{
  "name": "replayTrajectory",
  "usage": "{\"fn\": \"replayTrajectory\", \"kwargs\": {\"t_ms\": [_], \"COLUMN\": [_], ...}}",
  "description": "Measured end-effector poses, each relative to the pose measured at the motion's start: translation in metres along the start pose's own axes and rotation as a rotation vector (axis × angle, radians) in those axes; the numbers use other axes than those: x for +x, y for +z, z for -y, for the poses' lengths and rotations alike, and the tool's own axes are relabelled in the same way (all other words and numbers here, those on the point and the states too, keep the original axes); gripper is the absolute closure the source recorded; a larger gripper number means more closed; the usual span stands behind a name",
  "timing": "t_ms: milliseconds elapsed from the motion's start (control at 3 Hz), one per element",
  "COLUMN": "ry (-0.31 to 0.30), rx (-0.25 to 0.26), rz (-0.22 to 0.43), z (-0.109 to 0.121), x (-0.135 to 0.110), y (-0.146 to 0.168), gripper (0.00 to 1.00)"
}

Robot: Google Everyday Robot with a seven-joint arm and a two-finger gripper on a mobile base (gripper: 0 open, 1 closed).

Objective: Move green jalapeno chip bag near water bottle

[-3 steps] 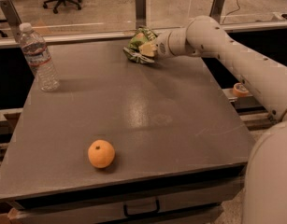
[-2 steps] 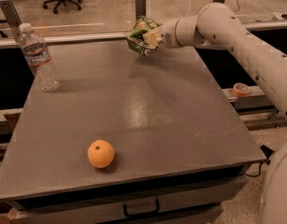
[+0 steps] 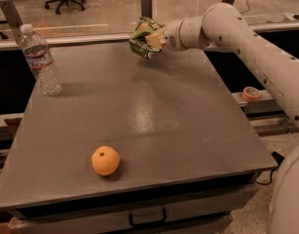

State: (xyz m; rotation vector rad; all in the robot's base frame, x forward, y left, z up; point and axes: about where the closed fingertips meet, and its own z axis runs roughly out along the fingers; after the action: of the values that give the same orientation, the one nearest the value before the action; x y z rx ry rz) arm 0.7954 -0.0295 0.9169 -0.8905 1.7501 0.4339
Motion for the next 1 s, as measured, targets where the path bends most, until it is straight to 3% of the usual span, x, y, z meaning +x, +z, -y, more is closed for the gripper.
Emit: {"fn": "replayTrajectory", "kwargs": {"t_ms": [333,1000], "ry": [-0.028,-0.09], "rx": [-0.089,-0.352], "rz": [0.013,0.049], "z": [-0.024,-0.109], "x": [-0.001,-0.005], "y": [0.006,0.018], "gripper": [1.0,1.0]}}
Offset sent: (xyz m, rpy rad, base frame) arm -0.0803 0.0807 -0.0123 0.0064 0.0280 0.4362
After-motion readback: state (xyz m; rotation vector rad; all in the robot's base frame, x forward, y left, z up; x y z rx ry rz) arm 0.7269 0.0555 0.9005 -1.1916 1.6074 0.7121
